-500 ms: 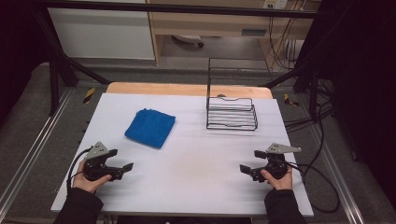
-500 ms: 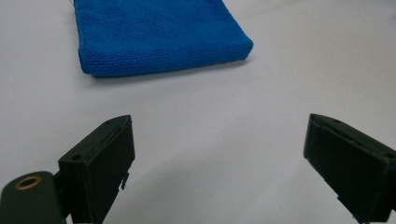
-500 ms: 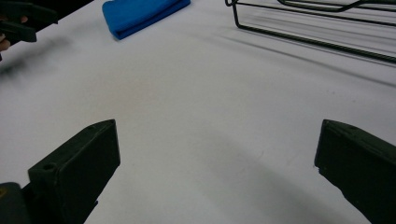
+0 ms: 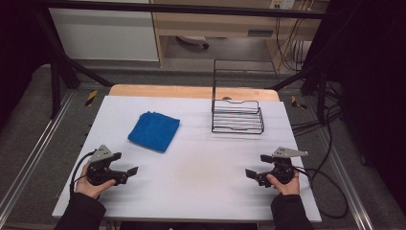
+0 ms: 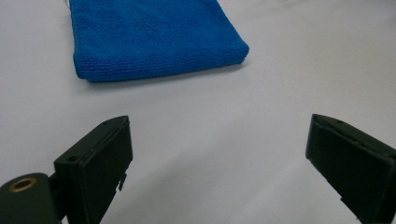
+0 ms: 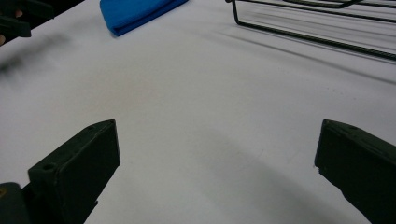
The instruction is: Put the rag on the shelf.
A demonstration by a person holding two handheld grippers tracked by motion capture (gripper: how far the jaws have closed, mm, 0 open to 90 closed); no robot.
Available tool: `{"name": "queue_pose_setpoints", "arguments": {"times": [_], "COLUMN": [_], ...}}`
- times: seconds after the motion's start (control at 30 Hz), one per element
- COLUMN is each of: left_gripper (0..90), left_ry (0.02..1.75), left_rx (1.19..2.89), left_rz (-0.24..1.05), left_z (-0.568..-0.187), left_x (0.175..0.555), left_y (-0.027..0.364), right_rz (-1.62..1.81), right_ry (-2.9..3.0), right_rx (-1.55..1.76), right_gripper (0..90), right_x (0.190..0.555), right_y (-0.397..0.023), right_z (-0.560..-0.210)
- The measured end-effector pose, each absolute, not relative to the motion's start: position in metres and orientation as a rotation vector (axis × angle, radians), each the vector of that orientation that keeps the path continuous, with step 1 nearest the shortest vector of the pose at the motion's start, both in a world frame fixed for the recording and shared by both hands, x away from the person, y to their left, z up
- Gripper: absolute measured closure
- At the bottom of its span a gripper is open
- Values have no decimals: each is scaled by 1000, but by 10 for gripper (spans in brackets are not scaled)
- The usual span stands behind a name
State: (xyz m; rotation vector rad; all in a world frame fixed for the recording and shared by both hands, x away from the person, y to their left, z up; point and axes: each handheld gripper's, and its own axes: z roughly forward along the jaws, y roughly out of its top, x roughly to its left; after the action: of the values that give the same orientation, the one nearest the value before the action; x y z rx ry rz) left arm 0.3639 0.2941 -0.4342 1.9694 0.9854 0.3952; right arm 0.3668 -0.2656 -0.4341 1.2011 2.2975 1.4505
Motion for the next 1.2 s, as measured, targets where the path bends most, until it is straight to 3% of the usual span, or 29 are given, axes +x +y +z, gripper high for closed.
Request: {"name": "queue_pose_setpoints", "arguments": {"times": [1.2], "left_gripper": [112], "left_ry": [998], "left_rx": [2046], "left_rz": [433], "left_z": [-410], "left_x": [395], "left_y": [240], "right_rz": [1405], "right_ry": [2311], "right_rx": [1190], "right_gripper": [6], "right_x": [369], "right_y": [-260], "right_z": [-436]}}
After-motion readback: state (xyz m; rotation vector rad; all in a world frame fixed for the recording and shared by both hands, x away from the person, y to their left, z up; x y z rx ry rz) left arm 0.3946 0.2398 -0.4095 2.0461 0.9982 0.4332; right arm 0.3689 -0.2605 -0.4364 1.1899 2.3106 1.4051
